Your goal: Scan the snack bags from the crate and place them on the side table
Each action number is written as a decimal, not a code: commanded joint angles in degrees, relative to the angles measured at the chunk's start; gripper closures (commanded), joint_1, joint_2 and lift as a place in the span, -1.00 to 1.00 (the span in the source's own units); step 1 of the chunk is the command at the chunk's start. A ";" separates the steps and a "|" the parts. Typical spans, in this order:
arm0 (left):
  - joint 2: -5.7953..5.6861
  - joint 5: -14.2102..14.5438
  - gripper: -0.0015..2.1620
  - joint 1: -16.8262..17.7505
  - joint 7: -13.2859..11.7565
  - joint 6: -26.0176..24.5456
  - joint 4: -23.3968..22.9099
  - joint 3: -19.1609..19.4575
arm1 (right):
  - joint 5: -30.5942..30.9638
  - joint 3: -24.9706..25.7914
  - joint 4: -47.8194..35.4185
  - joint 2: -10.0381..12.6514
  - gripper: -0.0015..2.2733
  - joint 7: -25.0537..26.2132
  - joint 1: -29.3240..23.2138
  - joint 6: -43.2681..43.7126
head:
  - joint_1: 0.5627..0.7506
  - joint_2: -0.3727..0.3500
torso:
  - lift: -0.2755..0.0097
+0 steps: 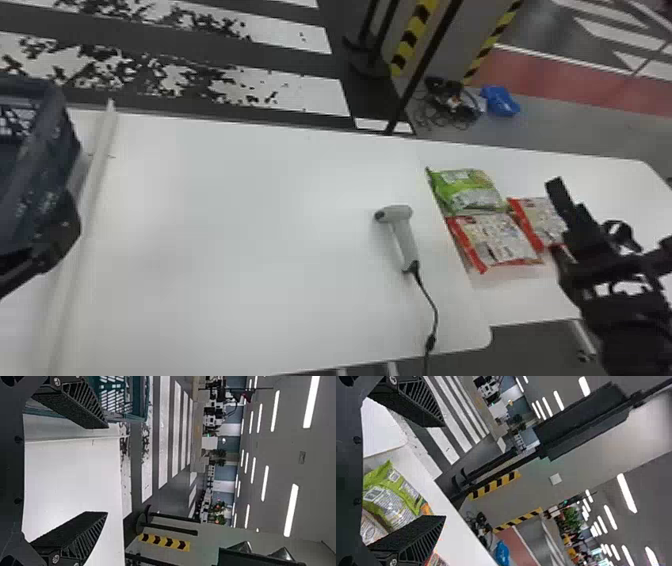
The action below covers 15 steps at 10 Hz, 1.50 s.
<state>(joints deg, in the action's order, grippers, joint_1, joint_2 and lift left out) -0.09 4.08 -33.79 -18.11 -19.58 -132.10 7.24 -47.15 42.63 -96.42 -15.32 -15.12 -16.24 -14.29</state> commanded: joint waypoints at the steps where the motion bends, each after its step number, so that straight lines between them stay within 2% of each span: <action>1: 0.24 -0.03 -0.91 0.04 0.36 0.11 -0.35 -0.82 | 1.27 -4.48 -11.86 5.39 -0.94 -0.09 -8.10 9.58 | 0.41 -0.94 | 0.27; 2: 0.24 -0.03 -0.91 -0.04 0.45 0.11 -0.44 -1.35 | 3.73 -8.26 -17.40 7.94 -0.94 -0.26 -12.06 15.21 | 0.41 -0.94 | 0.27; 3: 0.24 -0.30 -0.91 -0.04 0.62 0.11 -0.61 -1.70 | 7.16 -13.10 -21.35 9.34 -0.94 -0.35 -15.93 22.06 | 0.41 -0.94 | 0.27; 5: 0.24 -0.21 -0.91 -0.04 0.89 -0.07 -0.88 -1.79 | 17.27 -24.35 -24.43 9.87 -0.94 0.26 -20.85 36.83 | 0.41 -0.93 | 0.27; 6: 0.24 -0.03 -0.91 -0.04 0.89 -0.07 -0.88 -1.79 | 22.45 -29.45 -24.52 9.96 -0.94 0.97 -22.08 41.58 | 0.41 -0.76 | 0.27; 8: 0.24 -0.21 -0.91 0.04 1.59 0.11 -0.53 -2.58 | 31.68 -38.15 -23.99 9.87 -0.94 1.41 -22.43 41.93 | 0.41 -0.40 | 0.27; 9: 0.24 -0.47 -0.91 0.31 1.68 0.11 0.09 -3.28 | 36.25 -42.01 -23.46 10.05 -0.94 3.43 -22.43 41.40 | 0.41 -0.32 | 0.27; 10: 0.24 -1.00 -0.91 0.57 1.85 0.11 0.44 -3.99 | 39.15 -44.21 -23.02 10.40 -0.94 4.39 -21.90 37.18 | 0.41 -0.16 | 0.27; 11: 0.24 -1.26 -0.91 0.66 1.76 0.29 0.70 -4.52 | 40.21 -44.91 -22.58 11.72 -0.94 4.39 -21.20 31.91 | 0.41 -0.04 | 0.27; 12: 0.24 -1.70 -0.91 0.66 1.76 0.99 1.49 -4.95 | 40.47 -45.27 -22.32 12.07 -0.94 5.10 -20.94 28.74 | 0.41 0.04 | 0.27; 15: 0.24 -3.02 -0.91 0.13 2.29 5.73 3.34 -6.89 | 43.02 -44.12 -21.27 13.12 -0.94 6.06 -20.85 26.11 | 0.41 0.04 | 0.27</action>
<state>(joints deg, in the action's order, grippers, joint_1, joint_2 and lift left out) -0.09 1.17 -33.48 -15.85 -14.83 -129.18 0.71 -4.43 -2.07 -117.80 -2.23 -9.10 -37.09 12.56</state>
